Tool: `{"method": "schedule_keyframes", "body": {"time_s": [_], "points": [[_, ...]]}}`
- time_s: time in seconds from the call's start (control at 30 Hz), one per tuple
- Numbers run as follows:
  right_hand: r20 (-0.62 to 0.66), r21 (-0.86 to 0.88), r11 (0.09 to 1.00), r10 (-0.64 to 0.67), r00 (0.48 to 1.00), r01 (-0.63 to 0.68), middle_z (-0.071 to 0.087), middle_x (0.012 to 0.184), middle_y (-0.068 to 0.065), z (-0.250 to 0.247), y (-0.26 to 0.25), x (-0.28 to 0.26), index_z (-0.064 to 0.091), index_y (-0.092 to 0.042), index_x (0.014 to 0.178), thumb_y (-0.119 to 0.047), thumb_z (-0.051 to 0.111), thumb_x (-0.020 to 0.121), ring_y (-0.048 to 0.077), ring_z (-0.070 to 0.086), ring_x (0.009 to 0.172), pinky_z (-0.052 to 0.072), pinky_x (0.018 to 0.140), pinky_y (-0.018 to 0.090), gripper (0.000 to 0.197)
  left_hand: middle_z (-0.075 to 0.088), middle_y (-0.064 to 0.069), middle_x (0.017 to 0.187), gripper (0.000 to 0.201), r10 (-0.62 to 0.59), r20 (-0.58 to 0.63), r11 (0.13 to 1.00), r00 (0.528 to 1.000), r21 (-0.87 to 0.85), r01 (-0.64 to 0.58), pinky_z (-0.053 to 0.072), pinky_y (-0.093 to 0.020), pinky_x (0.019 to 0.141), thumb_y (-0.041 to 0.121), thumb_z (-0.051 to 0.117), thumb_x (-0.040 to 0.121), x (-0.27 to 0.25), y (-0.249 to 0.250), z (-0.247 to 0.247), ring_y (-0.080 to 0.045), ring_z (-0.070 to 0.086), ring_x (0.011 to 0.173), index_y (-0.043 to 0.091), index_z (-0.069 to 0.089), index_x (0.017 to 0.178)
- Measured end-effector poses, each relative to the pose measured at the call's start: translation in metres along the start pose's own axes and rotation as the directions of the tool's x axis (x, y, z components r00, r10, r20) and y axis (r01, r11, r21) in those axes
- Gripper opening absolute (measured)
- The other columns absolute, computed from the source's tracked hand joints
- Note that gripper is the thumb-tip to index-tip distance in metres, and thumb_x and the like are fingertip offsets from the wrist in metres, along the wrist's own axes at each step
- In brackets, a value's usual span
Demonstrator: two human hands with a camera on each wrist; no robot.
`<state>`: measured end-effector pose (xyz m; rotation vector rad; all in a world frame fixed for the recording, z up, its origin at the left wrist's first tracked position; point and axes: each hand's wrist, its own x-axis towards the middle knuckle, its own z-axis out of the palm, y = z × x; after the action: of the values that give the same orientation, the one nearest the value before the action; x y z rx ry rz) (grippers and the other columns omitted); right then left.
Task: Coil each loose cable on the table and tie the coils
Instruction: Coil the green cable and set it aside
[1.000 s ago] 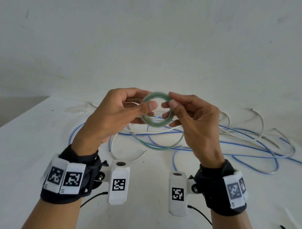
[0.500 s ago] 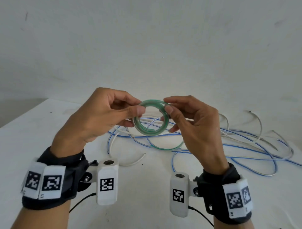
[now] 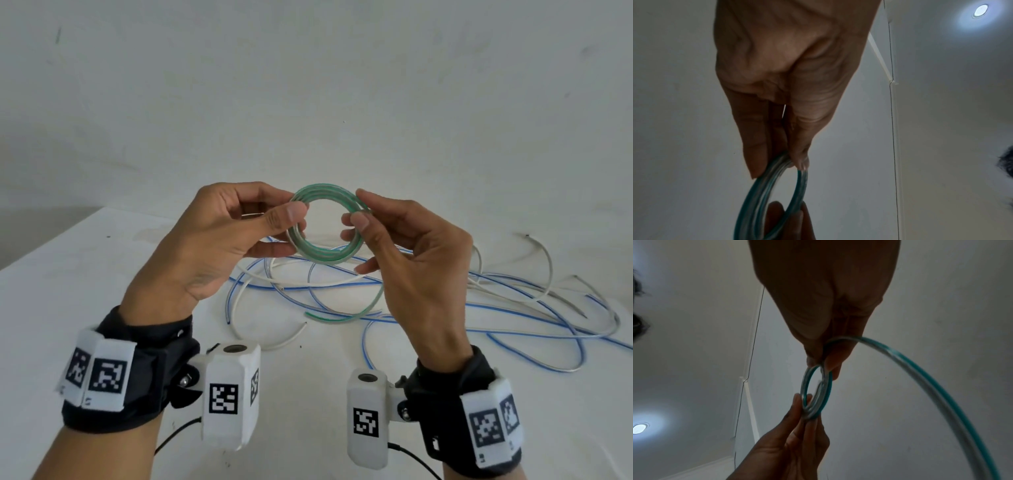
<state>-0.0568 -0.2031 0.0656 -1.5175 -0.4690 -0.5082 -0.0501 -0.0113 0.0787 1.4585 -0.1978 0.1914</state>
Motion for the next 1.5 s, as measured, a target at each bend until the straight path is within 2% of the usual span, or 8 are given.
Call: {"method": "schedule_keyframes", "body": {"time_s": [0.17,0.43,0.53,0.77,0.93,1.13,1.3,1.5], "points": [[-0.126,-0.005,1.0,-0.009,0.992,0.009,0.078,0.084,0.001,0.004,0.005,-0.002,0.073,-0.018,0.101,-0.01,0.072,0.093,0.017,0.076,0.078,0.056,0.051,0.026,0.012,0.074,-0.004,0.075,0.027,-0.014,-0.022,0.999,1.0,-0.032,0.013,0.058,-0.023,0.061,0.026,0.073,0.069,0.002,-0.003,0.01,-0.013,0.068,0.062,0.009,0.075,0.09],[0.09,0.048,0.996,0.067,0.994,-0.071,0.078,0.1,0.003,0.0,0.006,0.003,0.067,-0.028,0.125,-0.014,0.062,0.099,0.018,0.074,0.086,0.059,0.057,0.027,0.03,0.075,-0.004,0.078,0.022,0.003,-0.124,0.994,0.992,-0.107,-0.017,0.058,-0.021,0.062,0.023,0.074,0.074,0.004,-0.006,0.009,-0.014,0.071,0.068,0.009,0.074,0.091],[0.025,0.126,0.988,0.092,0.995,-0.094,0.079,0.096,0.002,0.003,0.007,0.003,0.064,-0.022,0.123,-0.013,0.062,0.099,0.028,0.072,0.083,0.058,0.056,0.027,0.025,0.075,-0.003,0.076,0.019,0.004,-0.14,0.987,0.99,-0.156,-0.026,0.057,-0.021,0.062,0.022,0.073,0.076,0.004,-0.005,0.014,-0.013,0.071,0.068,0.01,0.073,0.09],[-0.041,0.237,0.962,0.149,0.988,-0.135,0.078,0.092,0.01,0.006,0.012,0.001,0.064,-0.019,0.121,-0.008,0.072,0.091,0.018,0.074,0.078,0.057,0.055,0.026,0.033,0.075,-0.006,0.08,0.015,-0.045,-0.129,0.971,0.991,-0.24,0.013,0.06,-0.024,0.068,0.015,0.071,0.084,0.005,-0.011,0.028,-0.015,0.072,0.073,0.005,0.072,0.094],[0.168,0.024,0.99,0.132,0.977,-0.138,0.077,0.089,0.01,-0.016,0.018,0.009,0.073,-0.023,0.118,-0.009,0.068,0.094,0.015,0.071,0.079,0.057,0.056,0.025,0.028,0.076,-0.016,0.09,0.031,-0.012,0.125,0.997,0.992,0.074,0.003,0.059,-0.026,0.079,0.023,0.07,0.081,0.0,-0.011,0.014,-0.019,0.073,0.083,0.006,0.075,0.106],[0.341,-0.201,0.97,0.196,0.919,-0.133,0.079,0.095,-0.005,-0.024,0.024,0.009,0.077,-0.027,0.114,-0.008,0.068,0.096,0.02,0.074,0.09,0.057,0.057,0.026,0.027,0.078,-0.009,0.086,0.032,-0.06,0.193,0.949,0.979,0.315,-0.004,0.06,-0.029,0.081,0.033,0.074,0.075,0.004,-0.021,0.004,-0.017,0.074,0.081,0.013,0.078,0.1],[0.244,-0.142,0.982,0.156,0.957,-0.124,0.076,0.085,0.004,-0.018,0.025,0.009,0.073,-0.023,0.112,-0.013,0.074,0.092,0.026,0.071,0.079,0.056,0.051,0.027,0.022,0.076,-0.015,0.082,0.032,-0.013,0.1,0.973,0.995,0.233,-0.01,0.063,-0.04,0.081,0.026,0.076,0.072,0.006,-0.021,0.002,-0.02,0.071,0.073,0.007,0.077,0.097],[0.072,0.064,0.988,0.133,0.989,-0.137,0.077,0.088,0.009,-0.005,0.025,0.006,0.069,-0.016,0.102,-0.012,0.067,0.097,0.025,0.075,0.083,0.057,0.05,0.029,0.007,0.075,-0.006,0.075,0.023,0.053,-0.017,0.995,0.998,0.085,-0.051,0.062,-0.026,0.072,0.022,0.073,0.073,0.006,-0.016,0.005,-0.015,0.072,0.07,0.01,0.075,0.092]]}}
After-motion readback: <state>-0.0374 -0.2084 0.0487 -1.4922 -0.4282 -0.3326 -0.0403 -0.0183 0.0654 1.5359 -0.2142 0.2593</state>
